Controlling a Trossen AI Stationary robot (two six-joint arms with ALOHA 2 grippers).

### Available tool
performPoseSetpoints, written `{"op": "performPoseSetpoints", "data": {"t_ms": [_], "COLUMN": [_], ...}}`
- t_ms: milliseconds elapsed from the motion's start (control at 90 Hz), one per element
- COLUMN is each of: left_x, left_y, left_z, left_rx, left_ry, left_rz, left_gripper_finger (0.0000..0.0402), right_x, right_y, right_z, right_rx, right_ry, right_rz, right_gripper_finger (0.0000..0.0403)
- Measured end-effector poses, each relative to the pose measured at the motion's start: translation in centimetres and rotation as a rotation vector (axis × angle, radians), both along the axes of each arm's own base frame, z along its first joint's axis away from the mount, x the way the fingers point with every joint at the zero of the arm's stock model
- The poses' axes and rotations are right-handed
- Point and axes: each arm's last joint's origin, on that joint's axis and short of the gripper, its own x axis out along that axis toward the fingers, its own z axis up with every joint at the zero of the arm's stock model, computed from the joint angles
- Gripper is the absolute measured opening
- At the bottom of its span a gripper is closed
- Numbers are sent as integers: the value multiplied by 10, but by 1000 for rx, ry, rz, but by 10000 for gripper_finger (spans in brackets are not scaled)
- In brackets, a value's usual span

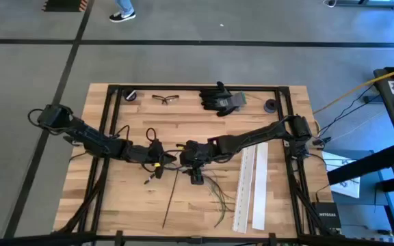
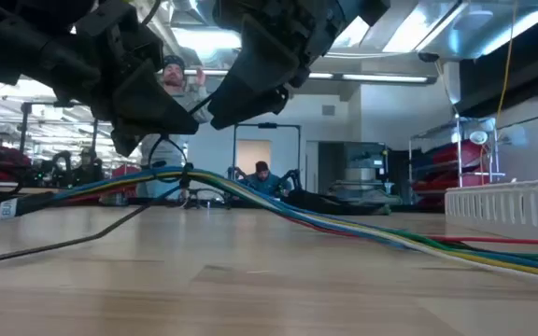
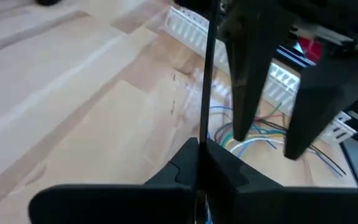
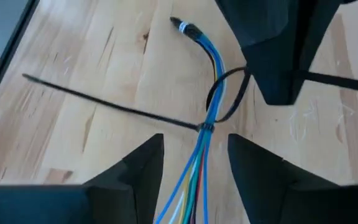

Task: Ziptie cables
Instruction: Wrap the zip tie on the cables

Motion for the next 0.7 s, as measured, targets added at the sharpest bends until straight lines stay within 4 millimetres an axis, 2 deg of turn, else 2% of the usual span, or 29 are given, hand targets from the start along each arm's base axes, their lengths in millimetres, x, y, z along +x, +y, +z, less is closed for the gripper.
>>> {"op": "performPoseSetpoints", "data": {"t_ms": [233, 322, 444, 533, 633, 700], "left_x": [-1, -3, -5, -5, -5, -5], "left_y": [-2, -6, -12, -13, -13, -13], "left_z": [-1, 0, -1, 0, 0, 0], "left_rx": [14, 24, 33, 35, 33, 34], "left_ry": [3, -2, 0, -1, -1, -1], "left_rz": [29, 29, 20, 17, 18, 19], "left_gripper_finger": [0, 0, 0, 0, 0, 0], "right_x": [7, 1, -17, -31, -46, -55], "right_y": [-3, -10, -16, -11, -1, 6], "right_z": [4, 16, 50, 62, 51, 31], "right_rx": [-5, -32, -112, -137, -138, -109], "right_ry": [-82, -83, -116, -138, -168, -238], "right_rz": [-12, -33, -76, -94, -112, -127], "right_gripper_finger": [165, 169, 181, 188, 191, 191]}}
